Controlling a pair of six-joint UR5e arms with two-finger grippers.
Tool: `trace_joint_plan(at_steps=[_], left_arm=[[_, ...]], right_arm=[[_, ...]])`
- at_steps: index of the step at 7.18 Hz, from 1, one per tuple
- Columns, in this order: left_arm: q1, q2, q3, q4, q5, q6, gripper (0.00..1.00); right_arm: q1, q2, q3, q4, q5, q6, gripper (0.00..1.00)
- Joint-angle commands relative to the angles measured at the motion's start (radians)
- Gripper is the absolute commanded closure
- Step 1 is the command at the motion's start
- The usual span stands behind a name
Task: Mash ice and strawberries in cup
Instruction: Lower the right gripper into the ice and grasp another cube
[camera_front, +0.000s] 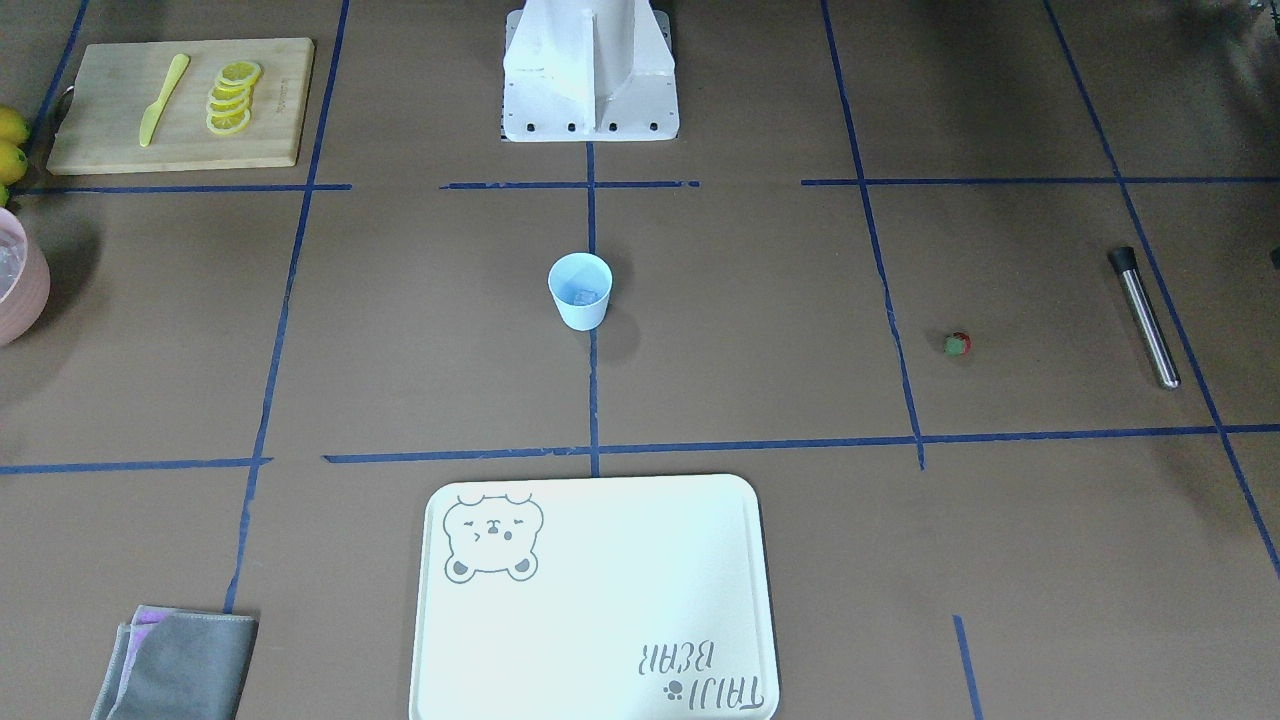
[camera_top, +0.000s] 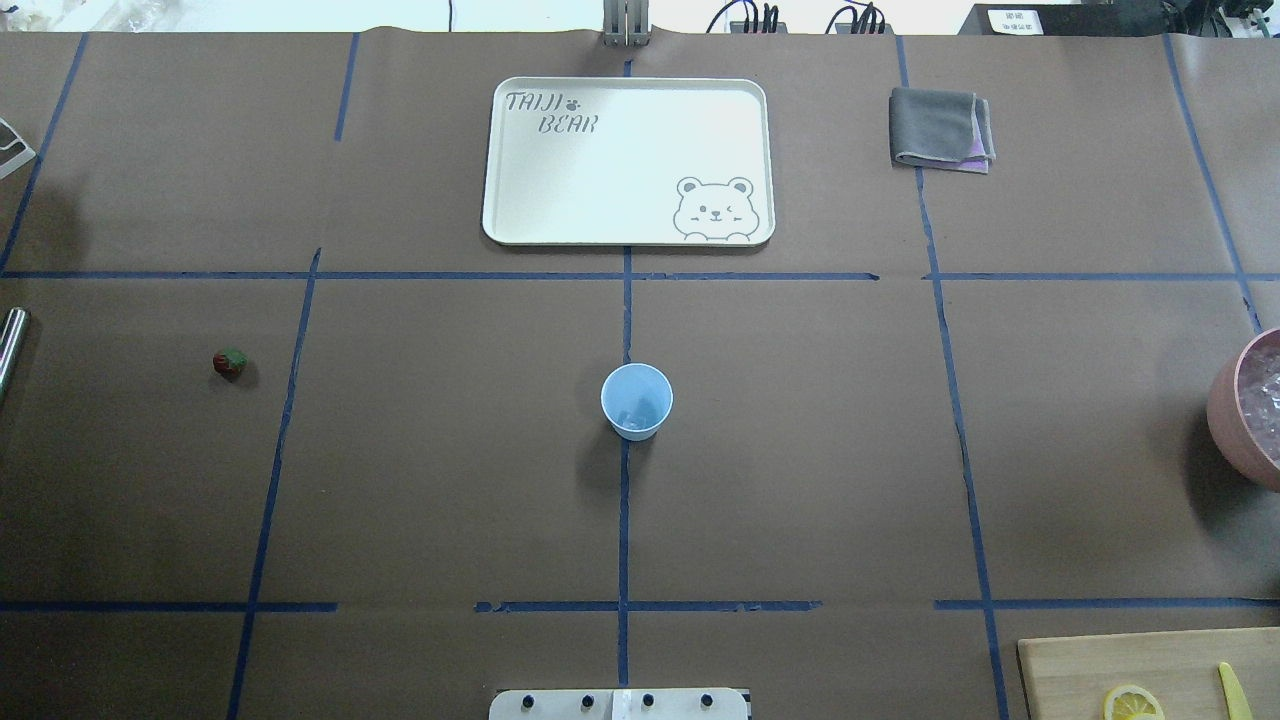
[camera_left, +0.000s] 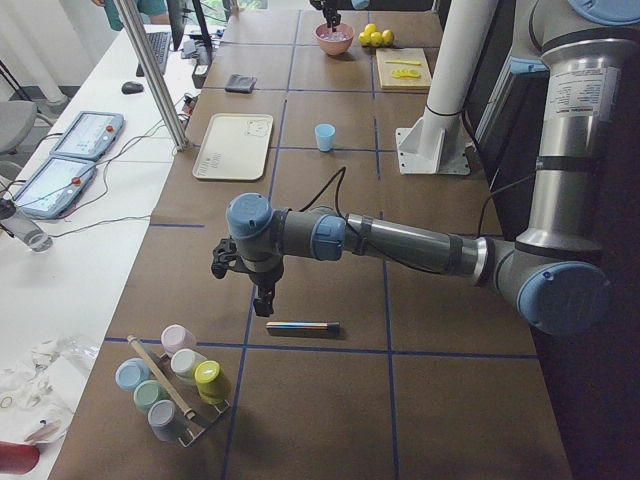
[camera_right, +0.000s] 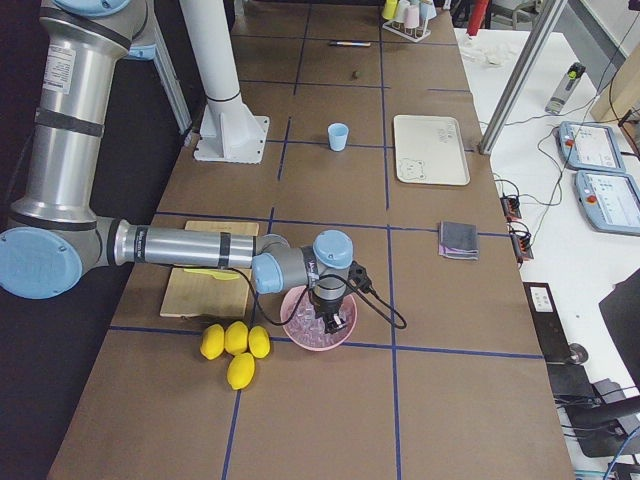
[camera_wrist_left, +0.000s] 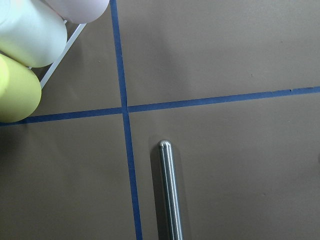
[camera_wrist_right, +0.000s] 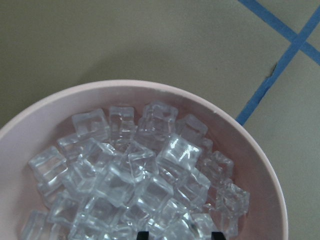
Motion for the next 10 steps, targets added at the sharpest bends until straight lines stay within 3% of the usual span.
trace_joint_plan(at_steps=[1,10], left_arm=[[0.001,0.000,-0.001,0.000,0.000,-0.001,0.00],[0.001,0.000,-0.008,0.000,-0.002,-0.004,0.00]], right_arm=[[-0.002,-0.001,0.000,-0.001,0.001,0.000,0.49],[-0.008,0.005,-0.015,-0.001,0.001,0.010,0.49]])
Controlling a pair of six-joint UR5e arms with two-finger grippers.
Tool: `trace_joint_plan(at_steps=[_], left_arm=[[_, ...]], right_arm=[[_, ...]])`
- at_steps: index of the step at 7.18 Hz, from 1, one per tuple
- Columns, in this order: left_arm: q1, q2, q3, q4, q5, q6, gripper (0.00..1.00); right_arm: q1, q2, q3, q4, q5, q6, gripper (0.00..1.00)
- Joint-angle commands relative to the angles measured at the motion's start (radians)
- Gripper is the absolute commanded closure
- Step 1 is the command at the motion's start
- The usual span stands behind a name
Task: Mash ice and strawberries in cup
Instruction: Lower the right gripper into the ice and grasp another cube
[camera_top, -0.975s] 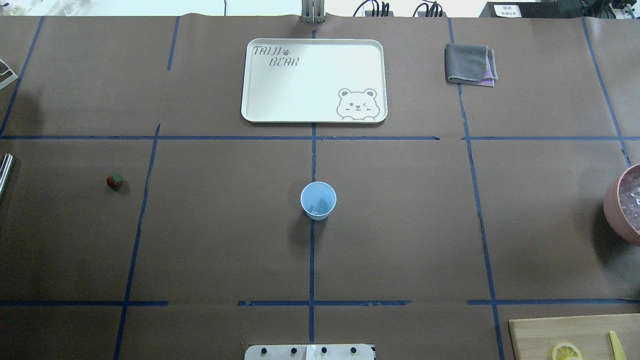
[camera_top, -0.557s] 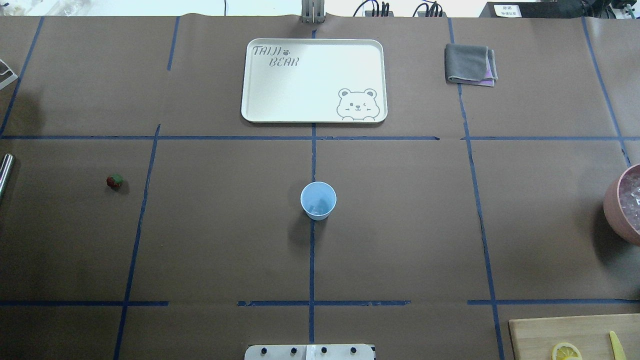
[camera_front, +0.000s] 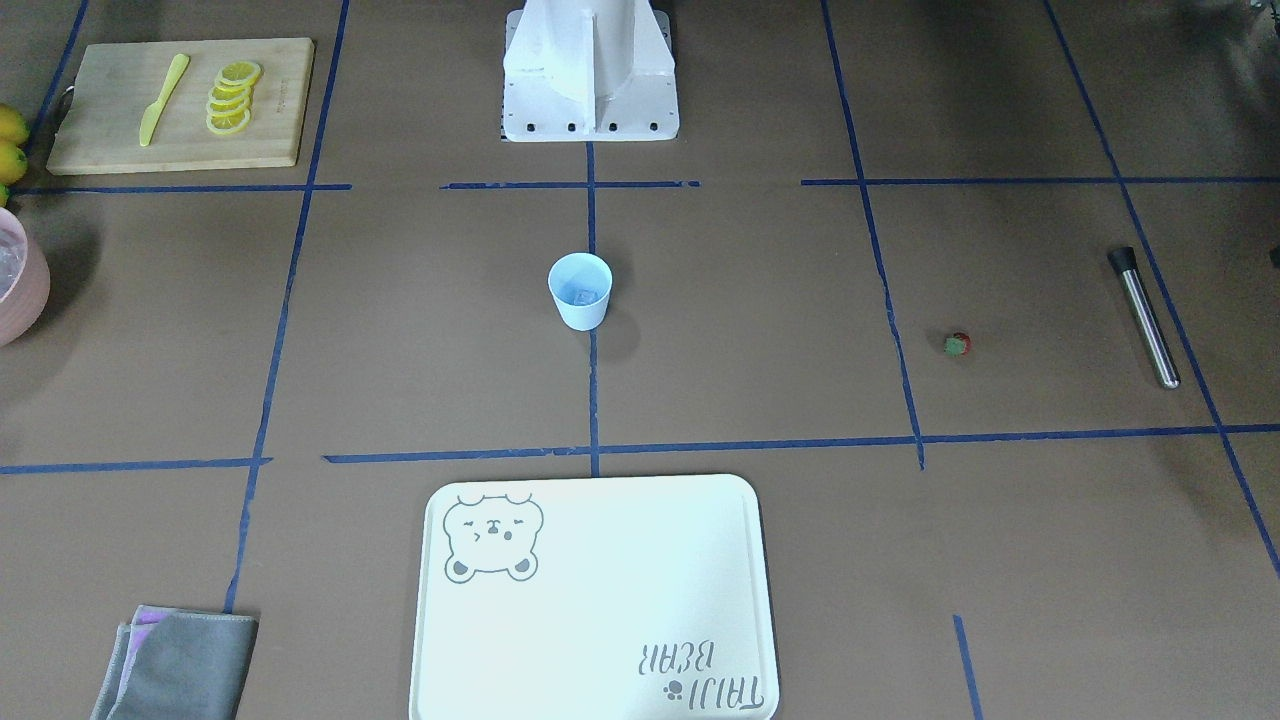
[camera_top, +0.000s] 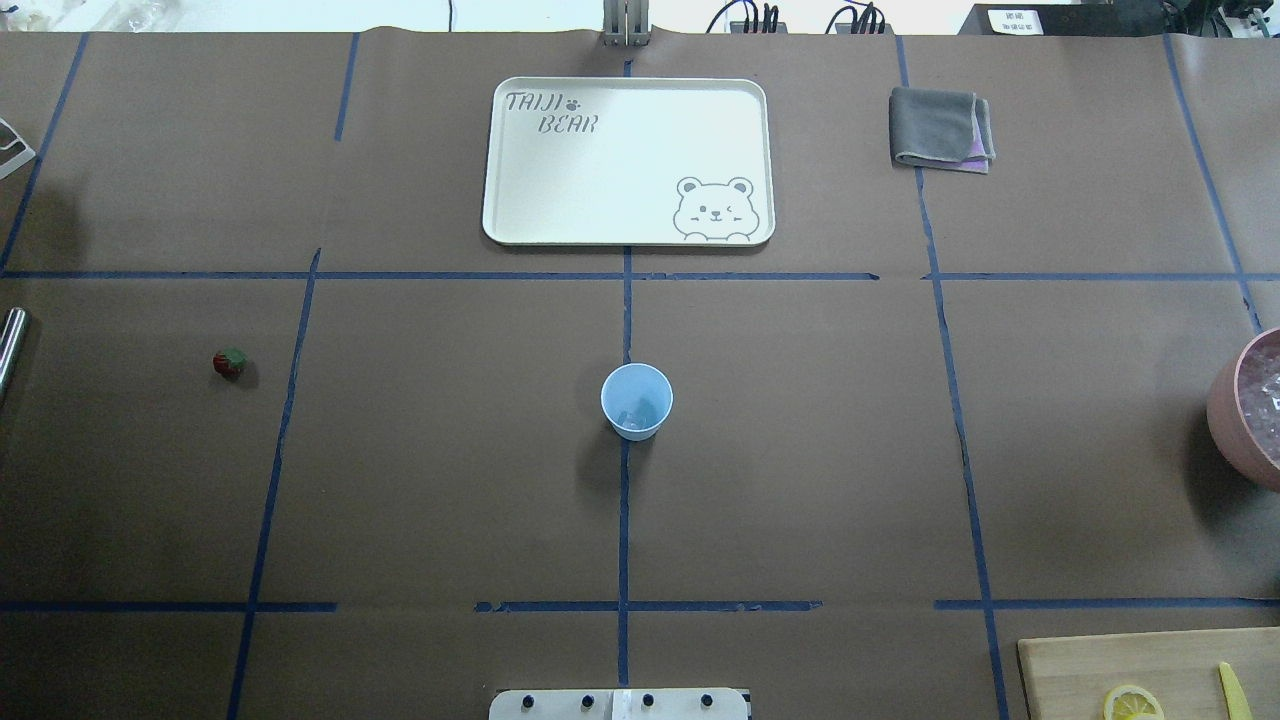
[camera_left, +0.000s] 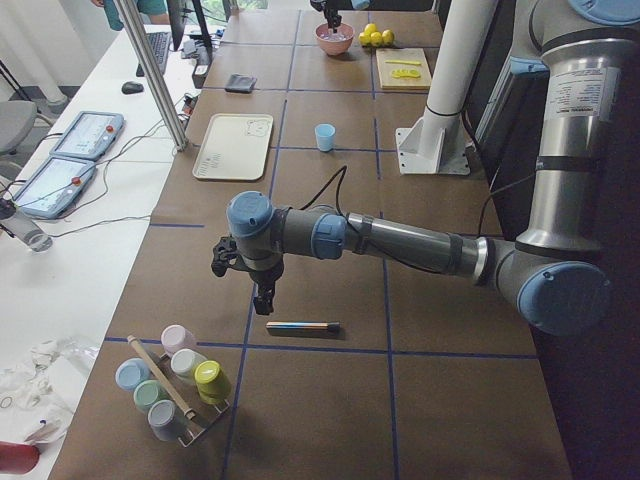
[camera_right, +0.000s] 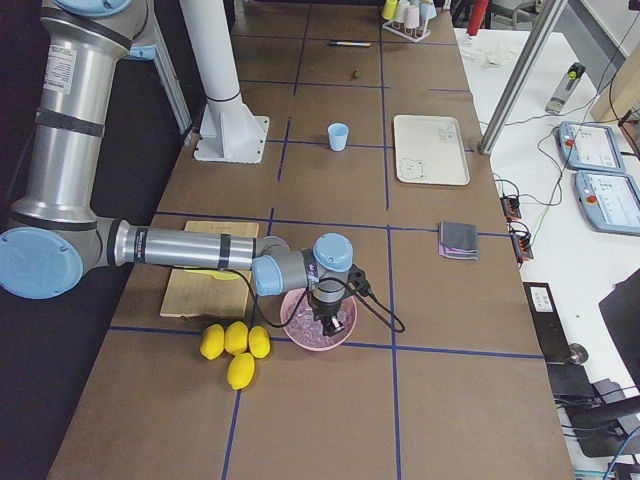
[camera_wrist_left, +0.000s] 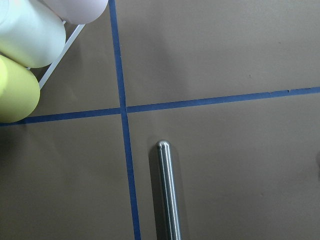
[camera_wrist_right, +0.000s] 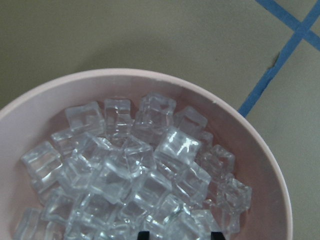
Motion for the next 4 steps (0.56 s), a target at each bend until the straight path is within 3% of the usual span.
trace_joint_plan(at_steps=[1,3,4], left_arm=[[0.000,0.000,-0.001,0.000,0.000,0.000,0.00],[0.000,0.000,-0.001,0.000,0.000,0.000,0.00],[-0.001,0.000,-0.001,0.000,0.000,0.000,0.00]], right_arm=[[-0.006,0.008,-0.004,-0.001,-0.001,0.007,0.49],[-0.006,0.011,-0.007,-0.001,-0.001,0.007,0.50],[-0.006,0.009,-0.007,0.001,-0.001,0.007,0.71]])
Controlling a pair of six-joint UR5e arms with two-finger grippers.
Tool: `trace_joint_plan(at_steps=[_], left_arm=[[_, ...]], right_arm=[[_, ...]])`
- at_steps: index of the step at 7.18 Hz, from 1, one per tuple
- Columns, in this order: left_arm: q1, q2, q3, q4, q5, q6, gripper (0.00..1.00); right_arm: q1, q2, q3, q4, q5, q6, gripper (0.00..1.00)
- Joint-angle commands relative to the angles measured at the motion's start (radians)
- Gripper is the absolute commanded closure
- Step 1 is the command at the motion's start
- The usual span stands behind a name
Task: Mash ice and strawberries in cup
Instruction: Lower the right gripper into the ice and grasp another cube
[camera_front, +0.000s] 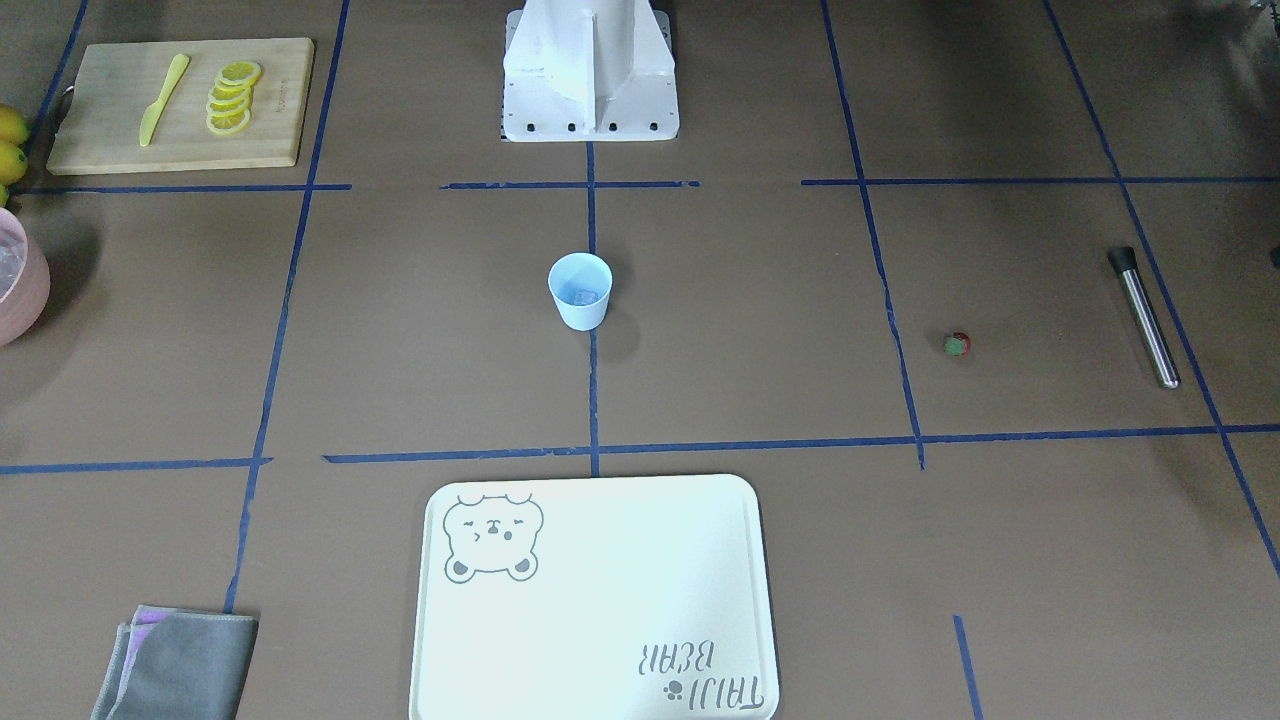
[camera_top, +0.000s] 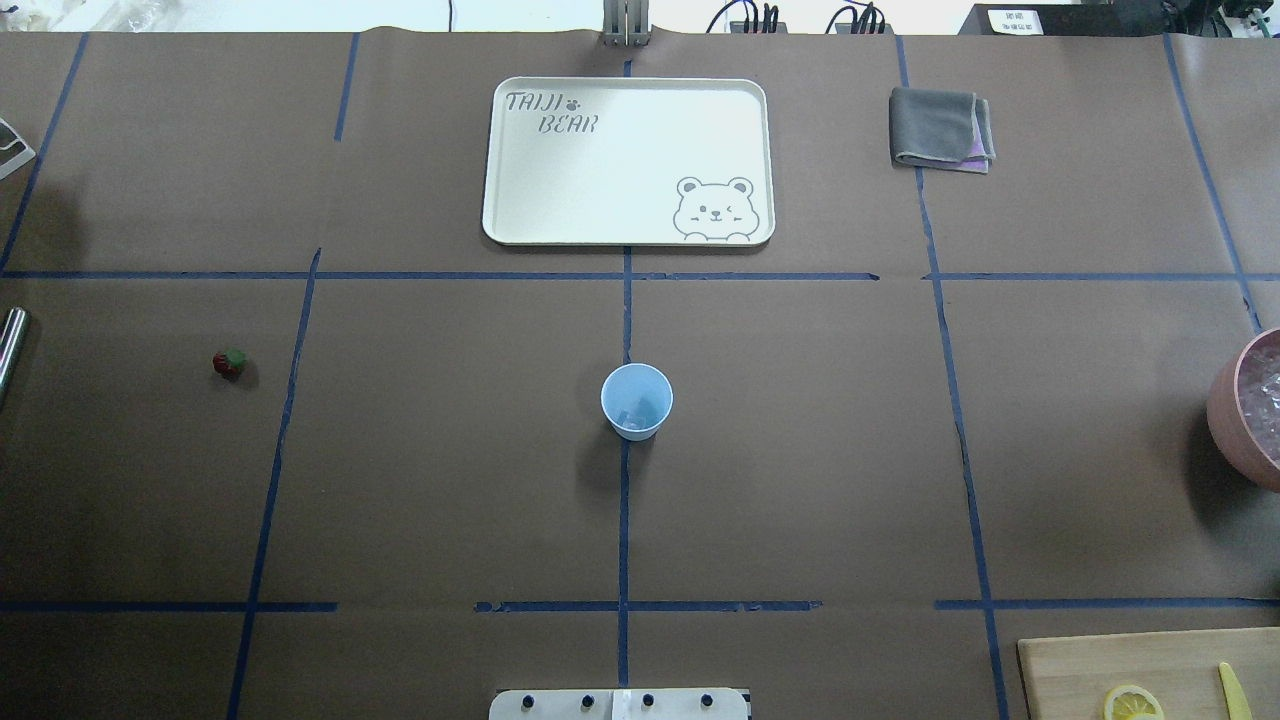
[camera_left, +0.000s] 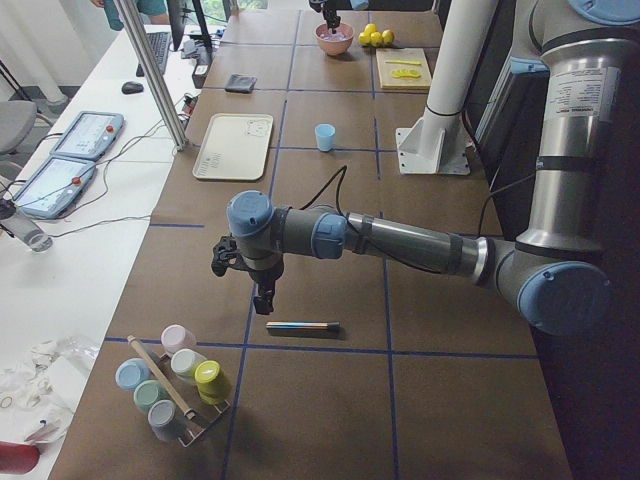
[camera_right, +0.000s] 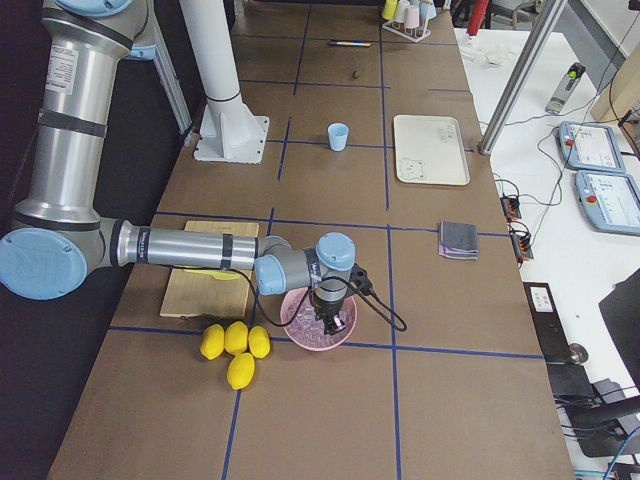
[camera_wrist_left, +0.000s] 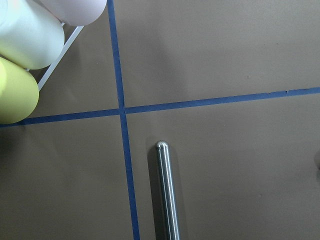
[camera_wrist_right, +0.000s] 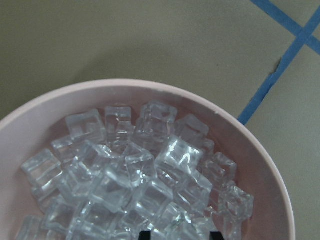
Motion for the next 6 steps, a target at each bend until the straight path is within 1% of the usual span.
trace_joint_plan(at_steps=[1,2,4,5,6], left_arm=[[0.001,0.000,0.000,0.000,0.000,0.000,0.00],[0.001,0.000,0.000,0.000,0.000,0.000,0.00],[0.001,0.000,-0.002,0.000,0.000,0.000,0.00],[0.001,0.000,-0.005,0.000,-0.002,0.000,0.00],[0.001,0.000,-0.008,0.002,-0.018,0.000,0.00]], right_arm=[[0.000,0.000,-0.001,0.001,0.001,0.000,0.90],[0.001,0.000,-0.001,0.001,0.001,0.000,0.98],[0.003,0.003,0.013,-0.001,0.008,-0.003,1.00],[0.039,0.003,0.034,-0.010,0.017,-0.009,1.00],[0.081,0.003,0.115,-0.080,0.024,-0.012,1.00]])
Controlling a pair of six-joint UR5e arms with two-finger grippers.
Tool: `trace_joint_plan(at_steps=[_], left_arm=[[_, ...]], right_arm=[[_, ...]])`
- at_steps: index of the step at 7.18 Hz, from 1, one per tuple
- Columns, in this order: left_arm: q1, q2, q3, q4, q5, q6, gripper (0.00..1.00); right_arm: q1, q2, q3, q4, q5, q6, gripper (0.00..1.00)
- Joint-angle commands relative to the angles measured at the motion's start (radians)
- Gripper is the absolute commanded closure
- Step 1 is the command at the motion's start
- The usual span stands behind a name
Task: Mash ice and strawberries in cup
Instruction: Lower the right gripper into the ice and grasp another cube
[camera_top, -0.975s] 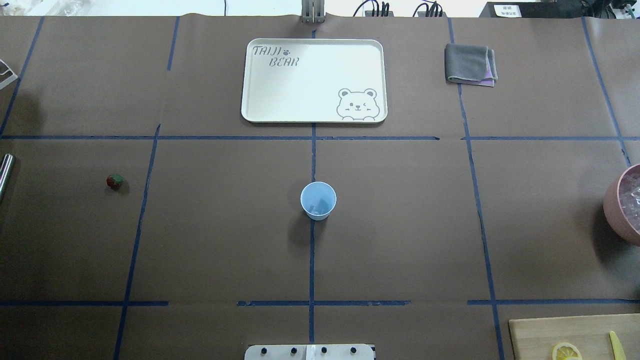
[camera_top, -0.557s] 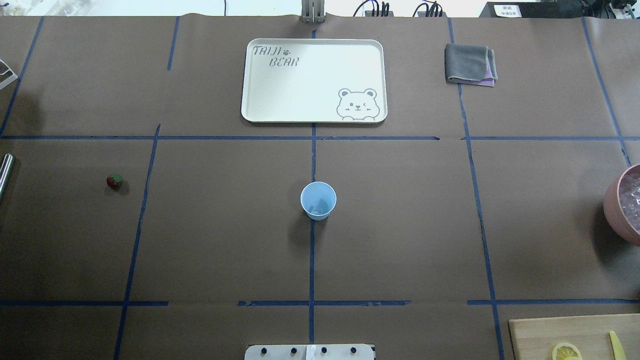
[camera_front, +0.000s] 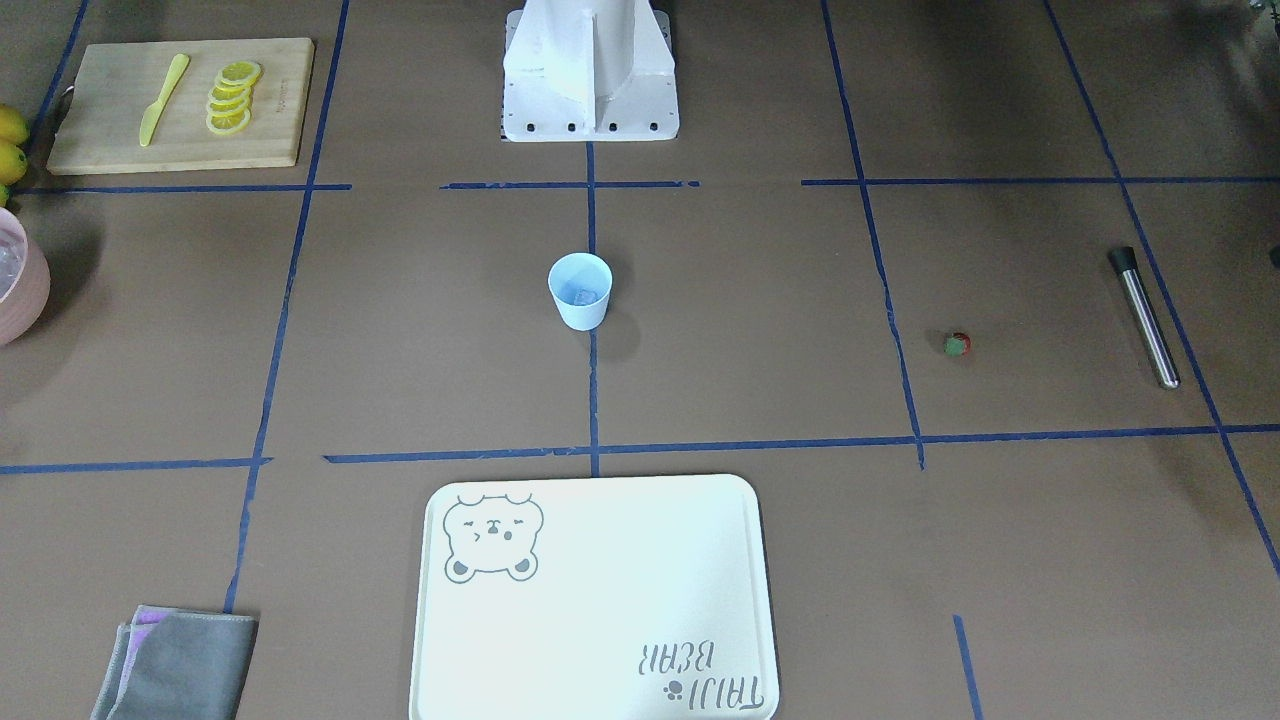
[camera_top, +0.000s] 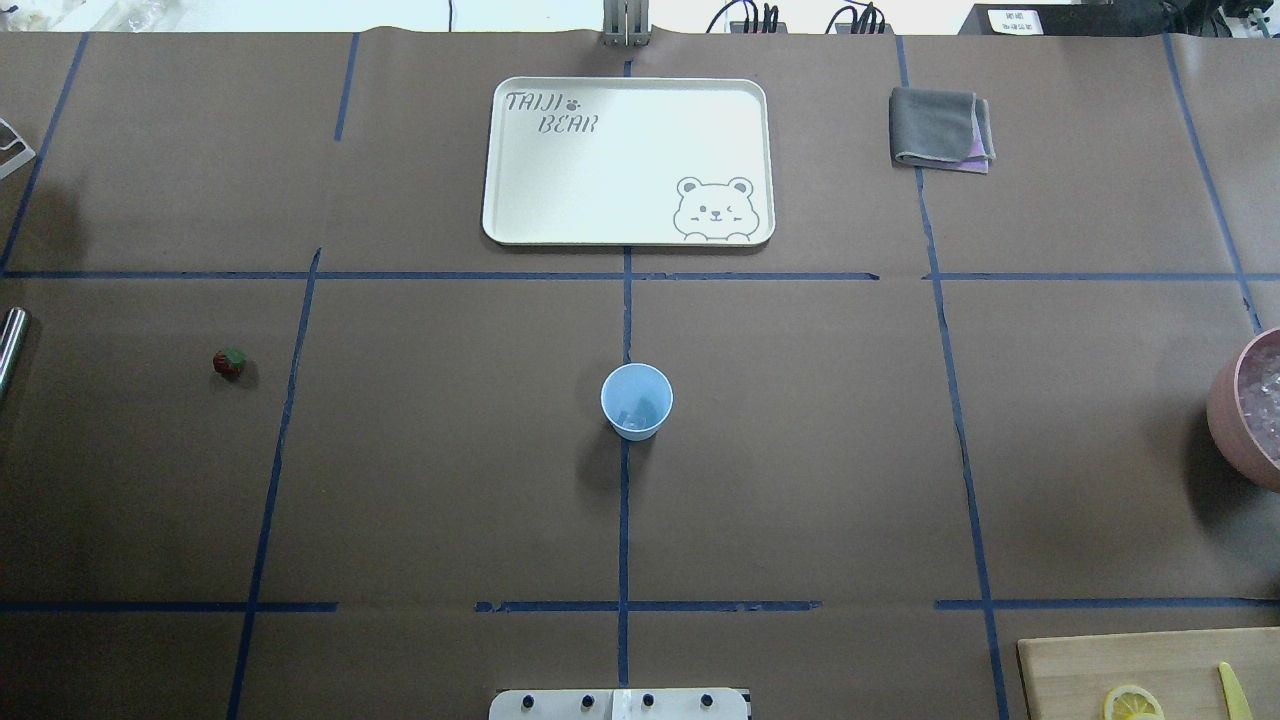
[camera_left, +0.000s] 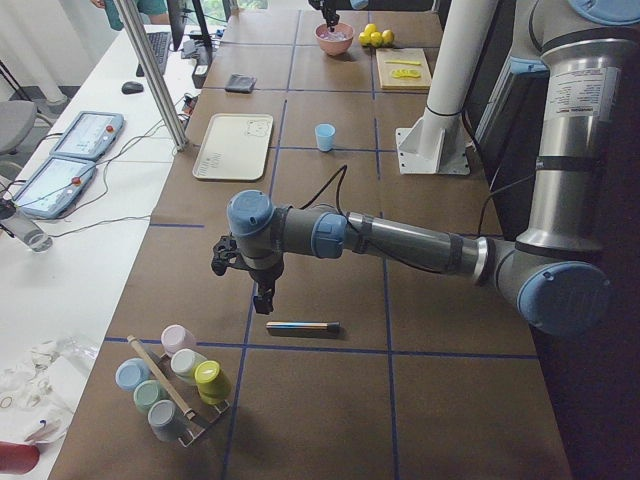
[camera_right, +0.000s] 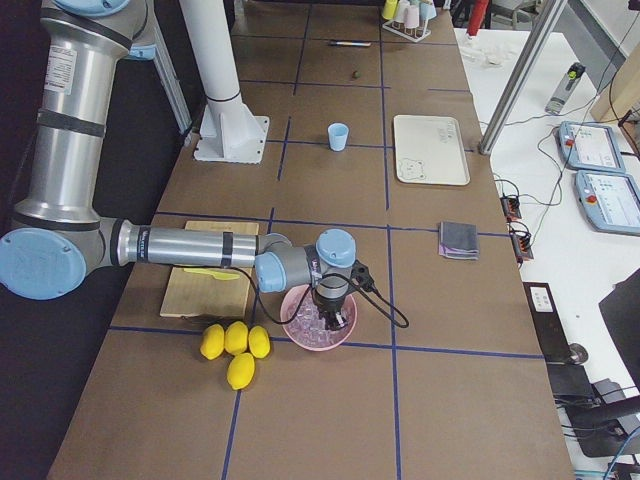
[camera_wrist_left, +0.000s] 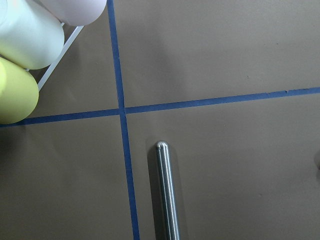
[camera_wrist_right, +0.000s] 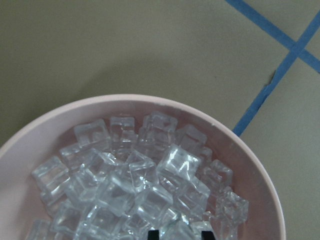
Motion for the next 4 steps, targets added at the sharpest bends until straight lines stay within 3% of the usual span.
trace_joint_plan(at_steps=[1,2,4], left_arm=[[-0.001,0.000,-0.003,0.001,-0.015,0.000,0.00],[-0.002,0.000,-0.003,0.001,-0.015,0.000,0.00],[0.000,0.002,-0.003,0.001,-0.015,0.000,0.00]], right_arm=[[0.062,0.002,0.186,-0.161,0.013,-0.006,1.00],[0.080,0.037,0.254,-0.235,0.013,-0.005,1.00],[0.085,0.225,0.265,-0.401,0.052,0.049,1.00]])
